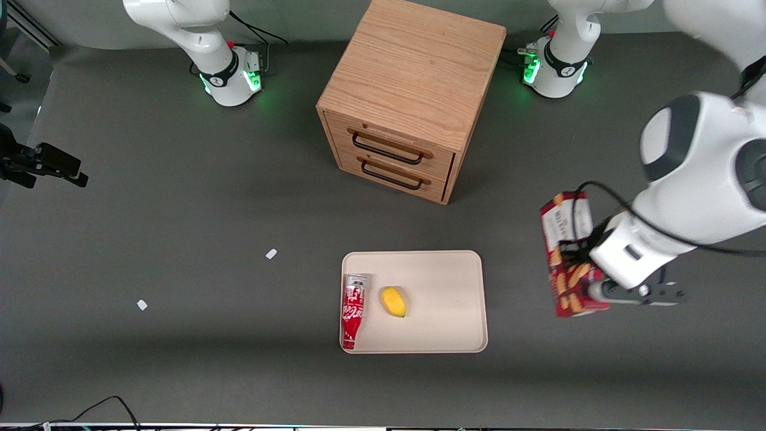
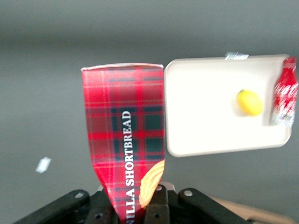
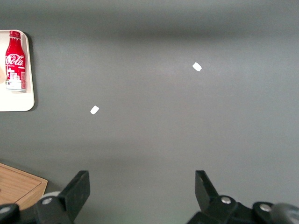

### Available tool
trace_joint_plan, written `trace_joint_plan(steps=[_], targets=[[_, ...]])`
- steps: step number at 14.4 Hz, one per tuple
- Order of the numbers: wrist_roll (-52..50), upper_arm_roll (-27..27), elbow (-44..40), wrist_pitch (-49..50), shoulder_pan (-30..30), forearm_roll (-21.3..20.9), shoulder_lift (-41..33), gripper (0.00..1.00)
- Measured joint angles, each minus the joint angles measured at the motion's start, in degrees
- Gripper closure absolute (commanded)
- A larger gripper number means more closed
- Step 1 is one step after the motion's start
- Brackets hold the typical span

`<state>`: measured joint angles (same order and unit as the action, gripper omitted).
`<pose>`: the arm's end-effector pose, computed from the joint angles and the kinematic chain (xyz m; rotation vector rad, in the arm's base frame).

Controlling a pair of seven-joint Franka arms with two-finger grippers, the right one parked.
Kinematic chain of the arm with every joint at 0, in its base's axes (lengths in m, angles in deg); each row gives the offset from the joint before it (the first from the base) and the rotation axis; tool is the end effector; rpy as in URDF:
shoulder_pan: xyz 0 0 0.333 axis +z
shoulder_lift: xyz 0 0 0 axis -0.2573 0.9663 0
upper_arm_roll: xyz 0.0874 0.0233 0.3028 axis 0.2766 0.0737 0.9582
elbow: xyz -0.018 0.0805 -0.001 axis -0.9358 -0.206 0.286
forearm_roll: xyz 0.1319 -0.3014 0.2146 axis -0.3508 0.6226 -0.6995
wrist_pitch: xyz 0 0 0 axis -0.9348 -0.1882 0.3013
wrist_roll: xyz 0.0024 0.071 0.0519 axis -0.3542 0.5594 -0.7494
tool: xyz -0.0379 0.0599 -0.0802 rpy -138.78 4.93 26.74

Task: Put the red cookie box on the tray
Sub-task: 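Lift the cookie box upright and carry it toward the cream tray, then lower the box upright onto the tray beside its rim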

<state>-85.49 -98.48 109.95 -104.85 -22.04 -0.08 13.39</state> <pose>0.6888 -0.1893 0.5108 3.0073 -0.0282 0.0666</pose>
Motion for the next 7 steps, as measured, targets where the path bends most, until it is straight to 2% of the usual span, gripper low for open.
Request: trace_joint_plan(steps=[3,7], targets=[[-2.5,0.2,-2.2,-6.3,-3.7,-0.2,6.9,1.0],[-2.8,0.3,-0.9,-14.7,-6.8,-1.0,14.2,1.0]])
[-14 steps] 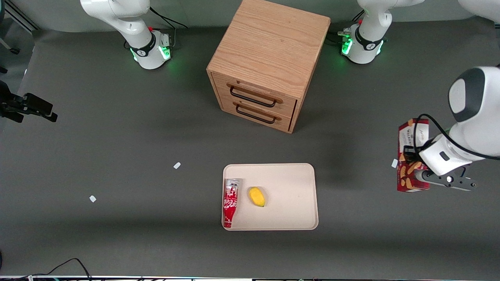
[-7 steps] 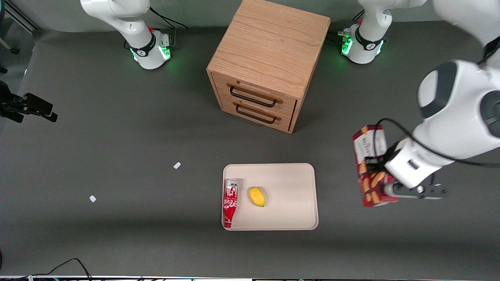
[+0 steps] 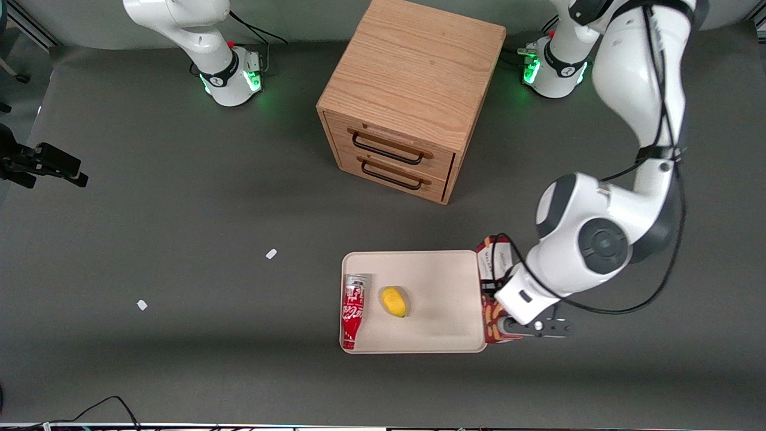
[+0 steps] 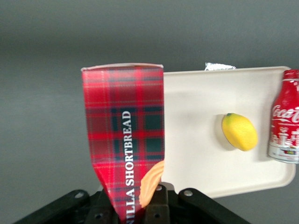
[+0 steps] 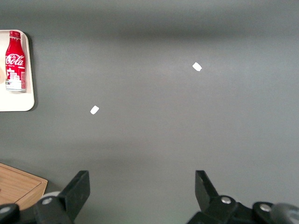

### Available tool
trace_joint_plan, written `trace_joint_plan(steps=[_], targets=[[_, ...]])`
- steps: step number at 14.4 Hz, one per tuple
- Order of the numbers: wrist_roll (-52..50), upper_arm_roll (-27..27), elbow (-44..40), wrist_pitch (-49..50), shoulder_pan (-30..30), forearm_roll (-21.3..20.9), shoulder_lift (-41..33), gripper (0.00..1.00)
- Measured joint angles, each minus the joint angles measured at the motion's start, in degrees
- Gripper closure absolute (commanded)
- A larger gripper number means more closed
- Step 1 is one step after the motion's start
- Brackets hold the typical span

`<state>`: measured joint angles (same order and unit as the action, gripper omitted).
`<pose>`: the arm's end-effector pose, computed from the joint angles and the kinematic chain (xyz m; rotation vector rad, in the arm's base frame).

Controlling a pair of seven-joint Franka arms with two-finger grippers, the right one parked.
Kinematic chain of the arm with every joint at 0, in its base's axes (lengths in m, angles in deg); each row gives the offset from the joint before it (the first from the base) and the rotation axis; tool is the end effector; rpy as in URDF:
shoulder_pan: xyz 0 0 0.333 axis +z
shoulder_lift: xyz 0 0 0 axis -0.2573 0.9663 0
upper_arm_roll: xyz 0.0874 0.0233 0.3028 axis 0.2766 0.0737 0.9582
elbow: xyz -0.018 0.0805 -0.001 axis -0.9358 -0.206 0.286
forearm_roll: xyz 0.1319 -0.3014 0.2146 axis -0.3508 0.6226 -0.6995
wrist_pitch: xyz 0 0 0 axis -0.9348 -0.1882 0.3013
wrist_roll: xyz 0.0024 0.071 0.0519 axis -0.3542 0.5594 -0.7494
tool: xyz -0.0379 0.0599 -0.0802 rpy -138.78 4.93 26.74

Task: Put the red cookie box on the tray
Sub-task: 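Lower the box upright onto the tray beside its rim, then open the left gripper and raise it away from the box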

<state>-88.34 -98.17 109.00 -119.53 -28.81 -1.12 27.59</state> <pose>0.7147 -0.2780 0.3606 2.9801 -0.0802 0.0807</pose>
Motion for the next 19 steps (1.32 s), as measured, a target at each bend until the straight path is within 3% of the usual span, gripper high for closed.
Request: trace_joint_plan(steps=[5,10,11,19], targets=[[-4.0,0.4,3.2,-4.8,-2.9,-5.1,5.9,1.0],[-4.7,1.8,7.4,-12.5,-3.2,-5.6,7.0,0.96],[-4.7,1.8,7.5,-12.7,-3.2,-5.7,6.9,0.01],[-5.3,2.0,8.0,-14.1,-3.2,-6.1,6.9,0.0]])
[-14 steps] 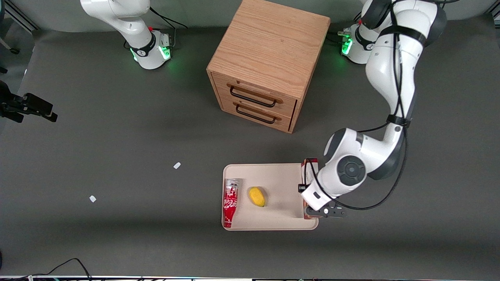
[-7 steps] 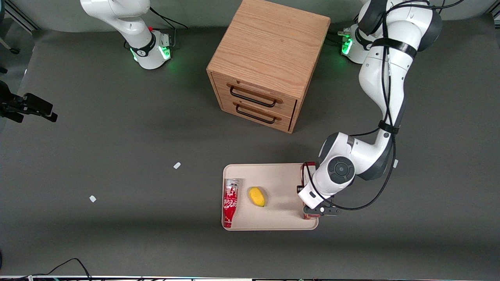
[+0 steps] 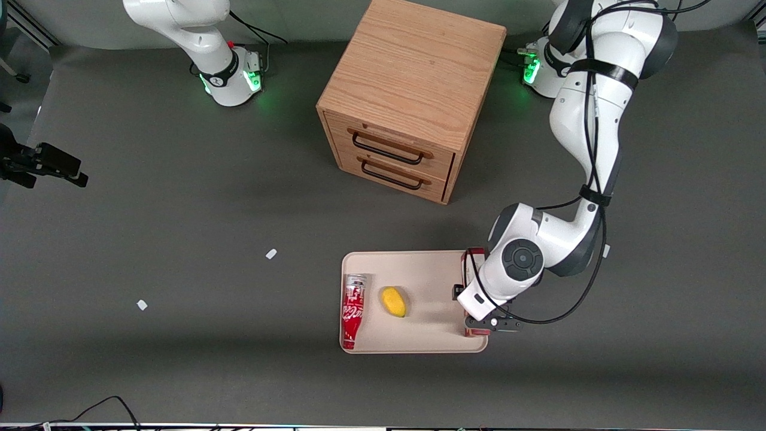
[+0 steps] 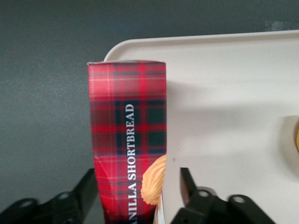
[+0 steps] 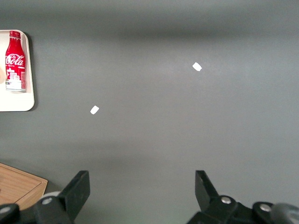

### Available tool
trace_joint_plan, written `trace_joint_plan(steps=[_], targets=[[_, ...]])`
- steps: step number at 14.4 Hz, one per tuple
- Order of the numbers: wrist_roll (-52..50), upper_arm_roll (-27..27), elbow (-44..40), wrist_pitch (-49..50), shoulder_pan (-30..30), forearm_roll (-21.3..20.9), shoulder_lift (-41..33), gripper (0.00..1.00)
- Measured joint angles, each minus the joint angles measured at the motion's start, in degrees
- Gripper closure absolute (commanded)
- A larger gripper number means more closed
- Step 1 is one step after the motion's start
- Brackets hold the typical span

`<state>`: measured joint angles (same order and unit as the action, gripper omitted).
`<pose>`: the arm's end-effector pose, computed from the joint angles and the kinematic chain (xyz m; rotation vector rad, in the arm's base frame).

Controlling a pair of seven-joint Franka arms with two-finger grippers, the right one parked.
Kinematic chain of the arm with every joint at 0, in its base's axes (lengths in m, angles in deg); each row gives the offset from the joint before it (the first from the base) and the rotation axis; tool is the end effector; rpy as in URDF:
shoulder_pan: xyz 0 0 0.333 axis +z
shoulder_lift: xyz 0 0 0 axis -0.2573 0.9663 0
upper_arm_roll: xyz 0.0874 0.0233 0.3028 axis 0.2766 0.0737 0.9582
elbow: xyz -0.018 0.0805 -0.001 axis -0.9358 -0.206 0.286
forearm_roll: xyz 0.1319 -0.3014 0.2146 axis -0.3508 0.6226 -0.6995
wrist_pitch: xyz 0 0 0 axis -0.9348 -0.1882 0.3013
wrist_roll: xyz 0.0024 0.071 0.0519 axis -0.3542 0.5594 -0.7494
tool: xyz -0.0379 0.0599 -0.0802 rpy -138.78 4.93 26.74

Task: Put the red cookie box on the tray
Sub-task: 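Open the left gripper and raise it away from the box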

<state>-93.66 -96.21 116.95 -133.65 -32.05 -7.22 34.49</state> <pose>0.6972 -0.3002 0.2247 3.0715 -0.0664 0.1104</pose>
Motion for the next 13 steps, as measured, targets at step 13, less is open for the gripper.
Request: trace_joint_plan(steps=[13], targets=[[0.0,-1.4,13.6,4.9,10.9,3.2,-25.6,0.0]])
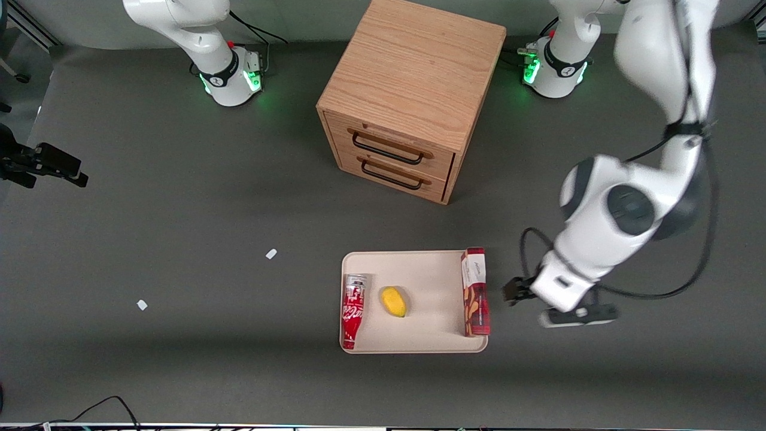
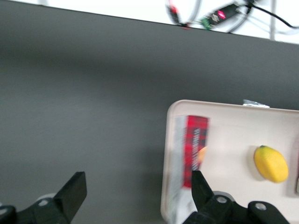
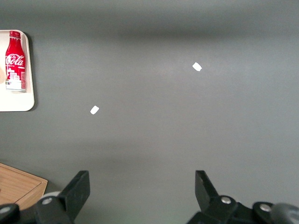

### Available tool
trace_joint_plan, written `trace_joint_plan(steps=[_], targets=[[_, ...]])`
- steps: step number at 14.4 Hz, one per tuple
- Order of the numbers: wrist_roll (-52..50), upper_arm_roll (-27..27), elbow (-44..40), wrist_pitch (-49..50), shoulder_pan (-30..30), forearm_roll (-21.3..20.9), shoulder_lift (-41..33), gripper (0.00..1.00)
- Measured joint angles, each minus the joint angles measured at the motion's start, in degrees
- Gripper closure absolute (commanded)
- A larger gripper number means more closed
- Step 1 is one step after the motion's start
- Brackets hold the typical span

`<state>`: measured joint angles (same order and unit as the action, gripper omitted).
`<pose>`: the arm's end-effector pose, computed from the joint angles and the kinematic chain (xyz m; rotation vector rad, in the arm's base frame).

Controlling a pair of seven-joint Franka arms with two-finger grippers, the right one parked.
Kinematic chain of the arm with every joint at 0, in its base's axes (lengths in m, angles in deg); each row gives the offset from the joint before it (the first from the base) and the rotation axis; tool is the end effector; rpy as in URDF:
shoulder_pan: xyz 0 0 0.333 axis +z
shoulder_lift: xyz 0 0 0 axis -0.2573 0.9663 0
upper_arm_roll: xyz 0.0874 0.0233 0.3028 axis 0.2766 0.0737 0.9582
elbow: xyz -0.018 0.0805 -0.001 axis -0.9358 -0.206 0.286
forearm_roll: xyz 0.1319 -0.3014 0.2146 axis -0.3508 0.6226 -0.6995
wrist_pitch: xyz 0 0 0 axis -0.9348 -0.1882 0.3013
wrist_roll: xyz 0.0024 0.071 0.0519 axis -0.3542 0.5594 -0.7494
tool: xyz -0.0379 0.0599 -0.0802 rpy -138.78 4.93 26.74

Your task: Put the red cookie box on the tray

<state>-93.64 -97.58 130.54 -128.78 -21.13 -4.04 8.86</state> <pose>0.6826 -0.1763 0.4314 3.0199 0.1902 0.2923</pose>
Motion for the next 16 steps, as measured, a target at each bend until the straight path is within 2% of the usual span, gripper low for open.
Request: trace_joint_plan(steps=[3,7,10,16], targets=[[6.5,-0.3,4.1,11.7,6.1,1.1,-10.4,0.0],[15.7,-0.4,5.5,24.9,13.0,1.6,-19.8,0.0],[20.1,-0.4,6.3,29.3,16.1,2.1,-24.3,0.0],[22.5,-0.7,7.3,32.9,16.9,3.5,-28.3,0.0]])
